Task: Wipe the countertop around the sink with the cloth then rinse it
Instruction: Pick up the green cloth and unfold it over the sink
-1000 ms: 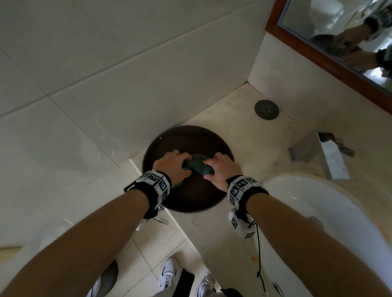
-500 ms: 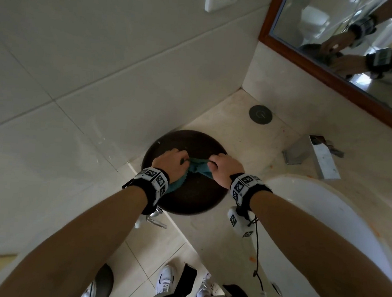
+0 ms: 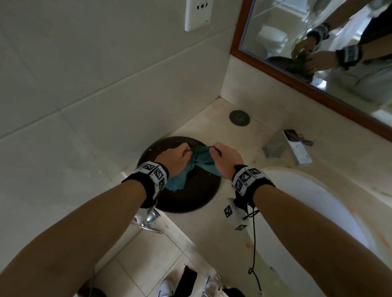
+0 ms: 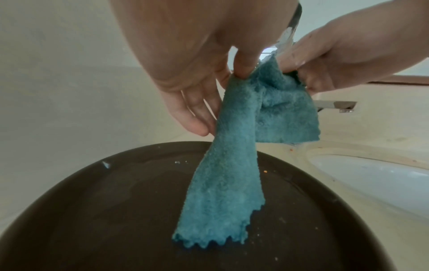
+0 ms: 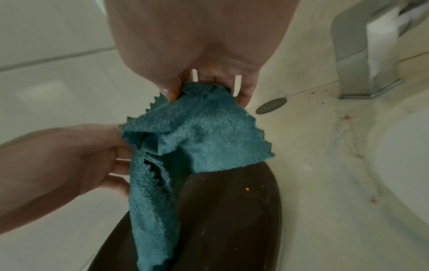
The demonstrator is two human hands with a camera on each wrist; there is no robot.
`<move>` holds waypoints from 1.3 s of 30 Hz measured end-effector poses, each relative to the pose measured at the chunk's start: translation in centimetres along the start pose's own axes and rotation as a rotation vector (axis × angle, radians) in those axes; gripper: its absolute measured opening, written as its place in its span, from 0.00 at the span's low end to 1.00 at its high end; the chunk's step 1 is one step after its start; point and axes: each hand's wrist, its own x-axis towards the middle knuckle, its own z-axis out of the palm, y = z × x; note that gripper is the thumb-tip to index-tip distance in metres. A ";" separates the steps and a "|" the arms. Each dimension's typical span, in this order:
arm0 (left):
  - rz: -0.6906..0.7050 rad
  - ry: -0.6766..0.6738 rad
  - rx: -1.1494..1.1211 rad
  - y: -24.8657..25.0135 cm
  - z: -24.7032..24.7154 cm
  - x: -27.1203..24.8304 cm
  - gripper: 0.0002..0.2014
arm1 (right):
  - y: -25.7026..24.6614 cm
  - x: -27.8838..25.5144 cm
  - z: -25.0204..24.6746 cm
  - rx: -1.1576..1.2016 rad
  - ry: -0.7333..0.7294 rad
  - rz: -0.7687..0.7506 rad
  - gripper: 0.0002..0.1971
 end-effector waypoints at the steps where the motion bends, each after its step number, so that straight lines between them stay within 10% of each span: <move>1: 0.017 -0.004 -0.006 0.2 0.0 -0.1 0.10 | 0.1 -0.5 -0.2 0.015 0.017 0.003 0.12; 15: 0.238 -0.058 -0.115 7.7 2.4 -1.6 0.09 | 3.8 -8.4 -3.5 0.200 0.266 0.203 0.13; 26: 0.310 -0.396 -0.082 15.3 8.3 -3.1 0.12 | 10.2 -14.7 -6.8 0.274 0.420 0.336 0.19; 39: 0.363 -0.353 0.116 26.6 17.2 -4.4 0.07 | 23.4 -25.2 -13.1 0.262 0.522 0.434 0.20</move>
